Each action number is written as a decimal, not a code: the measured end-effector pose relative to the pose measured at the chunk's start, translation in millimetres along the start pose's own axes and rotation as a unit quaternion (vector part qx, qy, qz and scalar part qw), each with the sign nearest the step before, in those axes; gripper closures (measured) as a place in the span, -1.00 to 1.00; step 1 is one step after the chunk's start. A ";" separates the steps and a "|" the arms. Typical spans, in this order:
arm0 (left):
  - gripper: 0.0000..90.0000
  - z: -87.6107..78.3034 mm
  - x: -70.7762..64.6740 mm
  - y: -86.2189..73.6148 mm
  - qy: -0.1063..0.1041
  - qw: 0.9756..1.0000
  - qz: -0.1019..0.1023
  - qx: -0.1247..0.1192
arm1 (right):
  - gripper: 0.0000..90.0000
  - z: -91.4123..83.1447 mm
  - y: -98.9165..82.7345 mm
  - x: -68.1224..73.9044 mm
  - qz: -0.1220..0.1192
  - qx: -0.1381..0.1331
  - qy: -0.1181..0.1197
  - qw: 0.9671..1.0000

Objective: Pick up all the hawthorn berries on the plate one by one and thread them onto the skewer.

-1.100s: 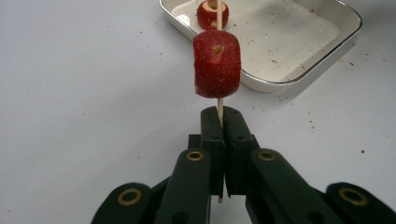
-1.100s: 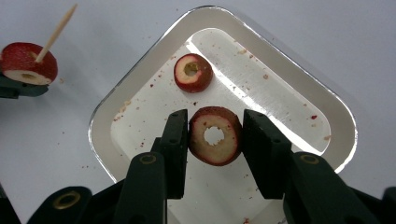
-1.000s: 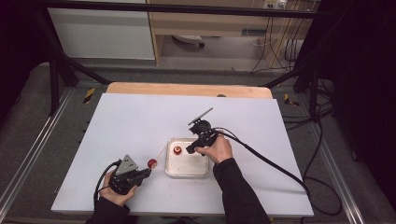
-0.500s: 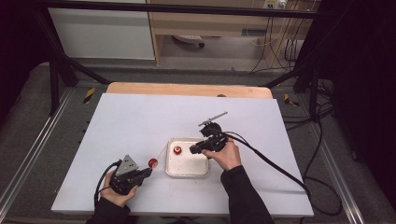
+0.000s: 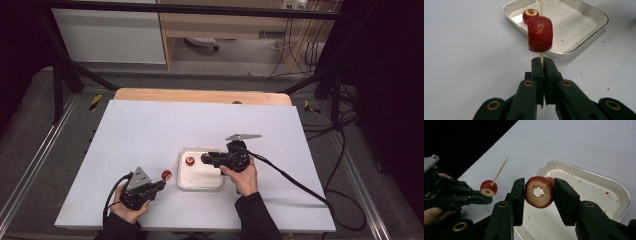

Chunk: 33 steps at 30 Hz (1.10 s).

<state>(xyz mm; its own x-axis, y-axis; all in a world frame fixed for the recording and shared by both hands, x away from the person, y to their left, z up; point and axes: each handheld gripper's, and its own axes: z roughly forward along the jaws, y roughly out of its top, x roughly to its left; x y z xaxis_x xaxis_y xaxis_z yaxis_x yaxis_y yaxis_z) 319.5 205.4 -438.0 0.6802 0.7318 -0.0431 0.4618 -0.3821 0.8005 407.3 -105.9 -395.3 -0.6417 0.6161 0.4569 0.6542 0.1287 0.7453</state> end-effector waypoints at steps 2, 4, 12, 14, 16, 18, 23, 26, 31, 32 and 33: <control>0.96 0.2 -1.0 0.5 0.000 1.000 0.001 -0.001 | 0.39 0.2 -2.5 -0.4 0.008 -0.017 0.006 1.000; 0.96 0.6 -2.3 0.9 -0.001 1.000 0.001 -0.002 | 0.39 0.5 -4.6 -0.6 0.019 -0.034 0.014 0.999; 0.96 1.8 -9.1 3.3 -0.004 1.000 0.001 -0.011 | 0.39 1.7 -9.5 -0.5 0.051 -0.095 0.036 0.993; 0.96 2.4 -10.8 4.2 -0.005 1.000 0.000 -0.013 | 0.39 2.5 -9.6 -0.2 0.055 -0.105 0.040 0.992; 0.96 3.0 -12.7 5.1 -0.005 1.000 0.000 -0.014 | 0.39 3.0 -9.2 0.2 0.061 -0.116 0.044 0.990; 0.96 3.2 -14.7 6.1 -0.006 1.000 -0.003 -0.016 | 0.39 3.2 -8.7 0.3 0.065 -0.126 0.045 0.989; 0.96 3.4 -19.5 10.3 -0.008 1.000 -0.013 -0.022 | 0.39 1.9 -6.0 0.2 0.068 -0.156 0.043 0.984; 0.96 4.1 -22.2 13.3 -0.008 0.999 -0.018 -0.026 | 0.39 0.6 -4.2 0.5 0.070 -0.176 0.041 0.981; 0.96 6.6 -26.6 19.7 -0.012 0.999 -0.023 -0.030 | 0.39 -2.1 -1.4 1.2 0.071 -0.204 0.042 0.976; 0.96 7.4 -27.7 21.3 -0.013 0.999 -0.023 -0.031 | 0.39 -2.3 -0.9 1.0 0.068 -0.210 0.042 0.974; 0.96 8.3 -28.9 22.9 -0.014 0.999 -0.025 -0.033 | 0.39 -2.5 -0.4 0.6 0.069 -0.212 0.043 0.974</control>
<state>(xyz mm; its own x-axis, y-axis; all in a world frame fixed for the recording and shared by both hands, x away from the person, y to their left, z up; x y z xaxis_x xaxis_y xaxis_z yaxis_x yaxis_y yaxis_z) 315.1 170.7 -423.4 0.6732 0.7327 -0.0999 0.4580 -0.3072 0.8342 405.7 -107.5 -394.1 -0.6032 0.5349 0.5917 0.5237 -0.2939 0.7996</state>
